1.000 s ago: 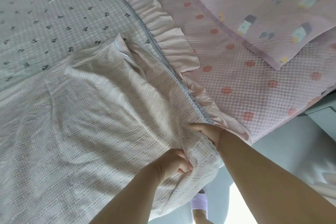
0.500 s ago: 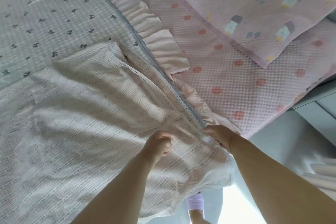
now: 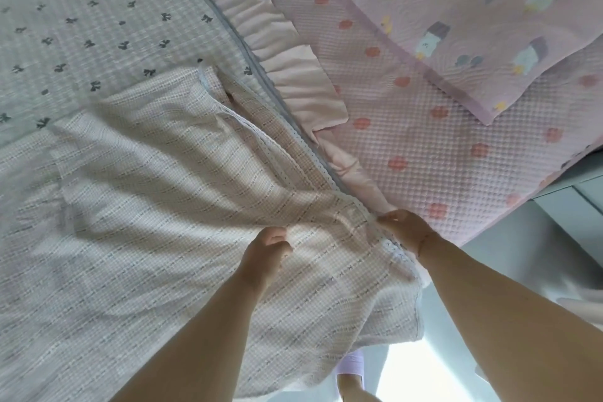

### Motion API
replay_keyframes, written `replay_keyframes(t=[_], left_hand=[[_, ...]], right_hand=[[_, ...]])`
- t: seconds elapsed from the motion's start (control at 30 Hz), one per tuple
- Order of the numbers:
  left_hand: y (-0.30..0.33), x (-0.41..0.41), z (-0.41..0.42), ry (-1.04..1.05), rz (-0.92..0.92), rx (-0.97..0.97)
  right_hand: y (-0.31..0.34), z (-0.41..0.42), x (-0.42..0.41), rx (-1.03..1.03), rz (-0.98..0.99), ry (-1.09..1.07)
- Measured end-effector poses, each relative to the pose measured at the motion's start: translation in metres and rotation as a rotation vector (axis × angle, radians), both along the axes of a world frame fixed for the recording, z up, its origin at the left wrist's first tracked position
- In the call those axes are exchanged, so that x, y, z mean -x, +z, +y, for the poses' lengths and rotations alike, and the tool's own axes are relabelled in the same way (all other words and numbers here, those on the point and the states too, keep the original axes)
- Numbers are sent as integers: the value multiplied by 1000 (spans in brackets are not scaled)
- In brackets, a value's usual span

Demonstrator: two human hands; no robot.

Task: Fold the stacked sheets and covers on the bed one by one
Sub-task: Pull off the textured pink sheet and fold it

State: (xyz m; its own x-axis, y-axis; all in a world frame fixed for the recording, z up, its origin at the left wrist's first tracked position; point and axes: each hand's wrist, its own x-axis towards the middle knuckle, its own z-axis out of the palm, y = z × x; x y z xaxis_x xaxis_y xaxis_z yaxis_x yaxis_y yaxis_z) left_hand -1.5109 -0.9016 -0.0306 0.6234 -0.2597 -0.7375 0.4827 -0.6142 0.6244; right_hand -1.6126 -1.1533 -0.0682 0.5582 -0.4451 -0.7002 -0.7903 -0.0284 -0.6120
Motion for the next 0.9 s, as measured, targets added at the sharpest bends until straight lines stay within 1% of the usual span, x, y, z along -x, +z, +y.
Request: replay_keyframes(t=[0.03,0.07,0.13,0.2,0.3,0.43,0.5,0.57,0.7,0.8,0.9], left_hand=[[-2,1,0,-8,4,-1],[-3,3,1,-16,9,-5],[-5,9,1,-33,14,-24],[-5,18,3,-71,28,-43],[-7,28,6,-131,42,-52],[-5,47,10,-193,45,-29],[-1,58,11,-220,42,-15],[1,69,12,-256,33,5],[7,94,13,-270,38,42],[13,108,18,-292,22,50],[14,114,28,-273,-1,39]], right_hand=[[-2,-2,6,-59,52,41],[-5,-4,15,-89,122,126],[-10,-6,36,-84,256,331],[-11,-1,57,-65,353,427],[-12,1,86,-59,372,359],[-3,11,115,-81,235,168],[3,23,124,12,202,213],[9,33,134,117,217,302],[25,32,155,231,306,489],[34,20,155,444,333,507],[34,22,152,533,375,498]])
